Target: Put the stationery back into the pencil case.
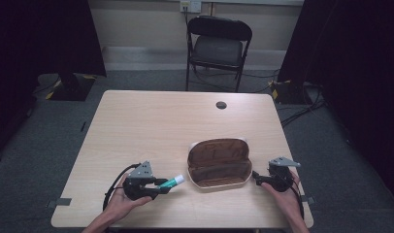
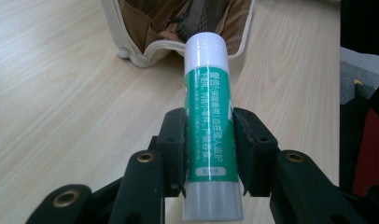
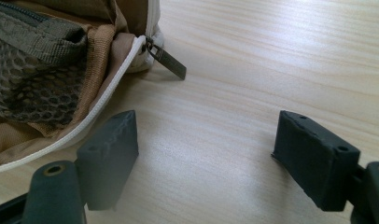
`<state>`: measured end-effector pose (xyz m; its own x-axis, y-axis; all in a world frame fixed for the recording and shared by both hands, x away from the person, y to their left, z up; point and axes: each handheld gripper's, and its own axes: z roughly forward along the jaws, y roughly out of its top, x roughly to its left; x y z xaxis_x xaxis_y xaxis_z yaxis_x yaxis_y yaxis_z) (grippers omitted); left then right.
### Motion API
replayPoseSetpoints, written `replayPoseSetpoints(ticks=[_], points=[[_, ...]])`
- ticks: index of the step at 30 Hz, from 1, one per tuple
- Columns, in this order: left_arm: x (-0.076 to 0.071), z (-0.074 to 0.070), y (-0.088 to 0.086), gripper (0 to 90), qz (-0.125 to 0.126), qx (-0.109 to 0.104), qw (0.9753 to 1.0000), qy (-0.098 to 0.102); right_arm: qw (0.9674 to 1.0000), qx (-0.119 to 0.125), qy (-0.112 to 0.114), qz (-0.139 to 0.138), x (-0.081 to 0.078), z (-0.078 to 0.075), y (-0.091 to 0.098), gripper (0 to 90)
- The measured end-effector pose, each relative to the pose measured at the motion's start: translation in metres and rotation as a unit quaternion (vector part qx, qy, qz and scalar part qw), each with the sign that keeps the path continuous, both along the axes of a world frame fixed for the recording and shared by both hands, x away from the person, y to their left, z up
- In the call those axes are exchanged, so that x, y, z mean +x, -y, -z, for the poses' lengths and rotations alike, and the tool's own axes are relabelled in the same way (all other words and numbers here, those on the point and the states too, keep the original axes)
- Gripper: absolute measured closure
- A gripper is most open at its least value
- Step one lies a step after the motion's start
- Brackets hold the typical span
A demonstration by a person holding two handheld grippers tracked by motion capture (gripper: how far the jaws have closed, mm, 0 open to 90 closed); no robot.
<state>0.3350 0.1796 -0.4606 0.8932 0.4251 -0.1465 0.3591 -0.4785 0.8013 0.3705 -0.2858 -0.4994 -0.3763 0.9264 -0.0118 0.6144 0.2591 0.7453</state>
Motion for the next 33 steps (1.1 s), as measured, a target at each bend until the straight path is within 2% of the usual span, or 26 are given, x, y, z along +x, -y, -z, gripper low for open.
replayPoseSetpoints(ticks=[5, 7, 14, 15, 18, 23, 28, 31, 33], points=[[0.001, -0.007, 0.000, 66.1, -0.007, -0.018, 0.9998, 0.004, 1.0000, -0.001, 0.002, -0.003, 0.001, 0.000, -0.001, 20.8], [0.001, -0.009, 0.003, 66.1, -0.002, -0.020, 0.9998, 0.003, 1.0000, -0.001, 0.002, -0.004, 0.001, 0.000, -0.001, 20.8], [0.002, -0.022, 0.011, 66.1, 0.002, -0.025, 0.9995, 0.021, 1.0000, -0.001, 0.000, -0.005, 0.001, 0.000, -0.002, 20.6], [0.004, -0.027, 0.013, 66.1, 0.003, -0.027, 0.9993, 0.026, 1.0000, -0.001, 0.000, -0.005, 0.001, 0.000, -0.002, 20.6], [0.006, -0.032, 0.014, 66.1, 0.004, -0.028, 0.9992, 0.029, 1.0000, 0.000, 0.000, -0.004, 0.001, 0.000, -0.002, 20.6], [0.013, -0.043, 0.023, 66.1, 0.005, -0.035, 0.9986, 0.039, 1.0000, 0.000, 0.000, -0.004, 0.001, 0.000, -0.002, 20.6], [0.019, -0.046, 0.029, 66.1, 0.005, -0.035, 0.9984, 0.045, 1.0000, 0.000, 0.000, -0.004, 0.001, 0.000, -0.002, 20.6], [0.028, -0.049, 0.038, 66.1, 0.005, -0.028, 0.9985, 0.047, 1.0000, -0.001, 0.000, -0.004, 0.001, 0.000, -0.002, 20.6], [0.032, -0.051, 0.043, 66.1, 0.006, -0.031, 0.9984, 0.048, 1.0000, -0.001, 0.000, -0.004, 0.001, 0.000, -0.002, 20.5]])
